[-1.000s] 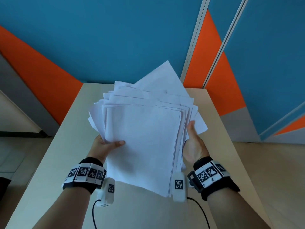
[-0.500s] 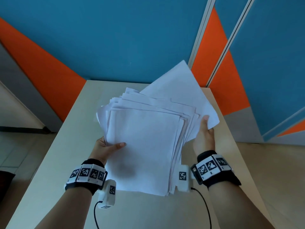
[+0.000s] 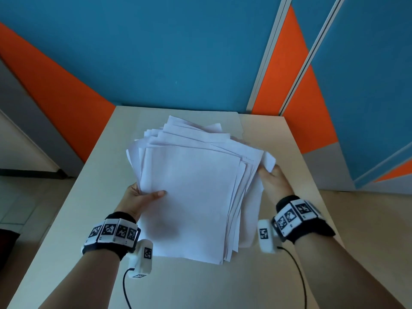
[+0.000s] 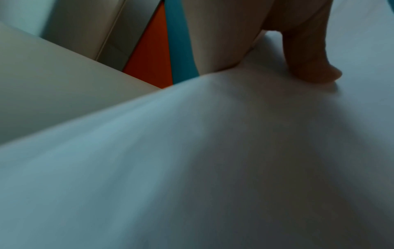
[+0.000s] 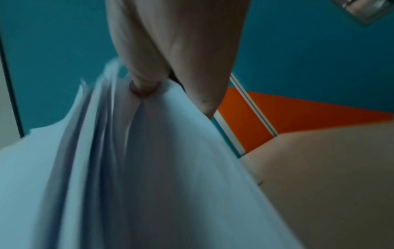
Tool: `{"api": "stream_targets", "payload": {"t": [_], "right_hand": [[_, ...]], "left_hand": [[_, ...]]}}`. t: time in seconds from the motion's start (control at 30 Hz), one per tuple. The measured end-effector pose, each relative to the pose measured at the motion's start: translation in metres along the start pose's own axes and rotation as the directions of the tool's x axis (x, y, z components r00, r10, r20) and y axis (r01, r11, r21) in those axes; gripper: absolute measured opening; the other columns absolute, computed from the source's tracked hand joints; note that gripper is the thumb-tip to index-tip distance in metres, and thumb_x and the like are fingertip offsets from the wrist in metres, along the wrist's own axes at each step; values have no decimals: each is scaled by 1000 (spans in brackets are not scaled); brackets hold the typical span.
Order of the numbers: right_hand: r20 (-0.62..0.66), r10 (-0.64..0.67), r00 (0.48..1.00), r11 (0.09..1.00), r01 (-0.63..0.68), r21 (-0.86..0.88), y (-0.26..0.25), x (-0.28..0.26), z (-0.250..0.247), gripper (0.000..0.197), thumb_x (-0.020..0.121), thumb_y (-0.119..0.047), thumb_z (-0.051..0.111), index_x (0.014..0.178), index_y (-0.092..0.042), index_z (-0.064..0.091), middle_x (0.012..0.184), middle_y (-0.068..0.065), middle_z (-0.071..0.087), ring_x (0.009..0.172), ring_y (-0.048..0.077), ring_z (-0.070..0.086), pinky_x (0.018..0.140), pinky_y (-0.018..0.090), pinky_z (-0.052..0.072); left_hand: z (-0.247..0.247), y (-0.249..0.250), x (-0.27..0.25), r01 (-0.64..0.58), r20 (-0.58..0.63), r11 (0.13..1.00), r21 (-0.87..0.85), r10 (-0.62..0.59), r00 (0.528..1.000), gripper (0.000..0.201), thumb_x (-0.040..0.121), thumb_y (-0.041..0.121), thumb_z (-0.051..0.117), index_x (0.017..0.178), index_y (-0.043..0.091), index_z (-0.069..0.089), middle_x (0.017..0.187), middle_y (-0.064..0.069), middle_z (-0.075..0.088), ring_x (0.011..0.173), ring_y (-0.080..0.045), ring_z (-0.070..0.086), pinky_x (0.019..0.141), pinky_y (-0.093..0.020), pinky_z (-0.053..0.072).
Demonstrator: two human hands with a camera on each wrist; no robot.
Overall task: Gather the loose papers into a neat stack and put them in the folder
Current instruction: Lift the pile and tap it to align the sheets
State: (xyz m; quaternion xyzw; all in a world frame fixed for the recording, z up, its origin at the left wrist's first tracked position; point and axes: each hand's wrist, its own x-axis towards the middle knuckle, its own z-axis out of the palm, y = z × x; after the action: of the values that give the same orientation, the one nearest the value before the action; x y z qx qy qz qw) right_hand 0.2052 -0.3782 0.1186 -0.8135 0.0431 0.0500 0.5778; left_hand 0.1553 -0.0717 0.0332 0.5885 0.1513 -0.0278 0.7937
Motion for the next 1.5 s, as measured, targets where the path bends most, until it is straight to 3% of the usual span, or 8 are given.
{"api": "stream_targets", "payload": {"t": [0.17, 0.43, 0.67, 0.8, 0.93, 1.07, 1.2, 1.5], "right_hand": [[316, 17, 949, 913, -144, 382, 38, 2, 6, 99, 61, -74, 63, 145, -36, 27, 154, -1, 32, 144, 23, 27, 117, 56, 17], [341, 322, 883, 901, -397, 178, 47, 4, 35, 155, 13, -44, 94, 147, -8, 24, 154, 8, 31, 142, 23, 29, 118, 41, 19], [415, 98, 905, 896, -261, 359, 24, 11, 28, 118, 16, -31, 97, 126, -11, 57, 107, -5, 73, 109, 12, 63, 95, 26, 46], [312, 31, 950, 904, -160, 396, 8, 8, 26, 97, 26, -29, 96, 115, -7, 65, 109, 6, 72, 111, 25, 64, 103, 41, 45], [305, 5, 952, 966, -83, 244, -11, -6, 21, 27, 62, -6, 83, 78, -26, 74, 104, 14, 73, 99, 24, 67, 97, 43, 49], [335, 90, 938, 992, -114, 53, -13, -13, 22, 23, 71, -12, 80, 80, -27, 65, 88, -7, 69, 90, 13, 64, 63, 8, 48], [259, 48, 965, 997, -61, 44, -20, -11, 36, 24, 76, -19, 76, 97, -24, 66, 104, -1, 67, 103, 19, 61, 98, 33, 46], [143, 4, 990, 982, -31, 187, -7, -6, 48, 27, 68, -7, 80, 85, -24, 69, 101, 3, 73, 101, 25, 68, 99, 50, 48]], "left_hand": [[-4, -1, -1, 16, -28, 1000, -1, -16, 999, 41, 45, 9, 81, 84, 8, 68, 65, -1, 76, 60, -18, 72, 56, -25, 58], [3, 12, -4, 42, 70, 999, -31, -40, 997, 73, 9, 33, 94, 75, 9, 73, 70, -4, 77, 64, -18, 74, 56, -26, 58], [10, 40, 1, 19, 119, 1000, -14, -17, 993, 62, 4, 32, 93, 60, 12, 78, 66, -2, 77, 61, -14, 74, 55, -21, 57], [11, 51, 1, -46, 124, 999, 1, 46, 991, 61, 3, 35, 92, 59, 15, 78, 66, 2, 77, 63, -9, 74, 60, -21, 57], [10, 62, 5, -143, 166, 980, 137, 120, 979, 75, 31, 34, 92, 101, 17, 73, 102, -5, 74, 100, -21, 69, 91, -36, 51], [13, 56, -1, -142, 182, 952, 270, 94, 979, 75, 35, 37, 90, 106, 29, 68, 105, 10, 74, 104, -12, 66, 95, -34, 46], [27, 56, -3, -74, 15, 952, 298, 73, 997, 48, 50, 27, 84, 95, 22, 67, 91, 9, 71, 91, -10, 63, 98, -35, 45], [28, 61, -5, -224, 18, 961, 159, 224, 974, 74, 24, 34, 92, 92, 17, 68, 80, 7, 77, 75, -4, 73, 69, -22, 57]]}}
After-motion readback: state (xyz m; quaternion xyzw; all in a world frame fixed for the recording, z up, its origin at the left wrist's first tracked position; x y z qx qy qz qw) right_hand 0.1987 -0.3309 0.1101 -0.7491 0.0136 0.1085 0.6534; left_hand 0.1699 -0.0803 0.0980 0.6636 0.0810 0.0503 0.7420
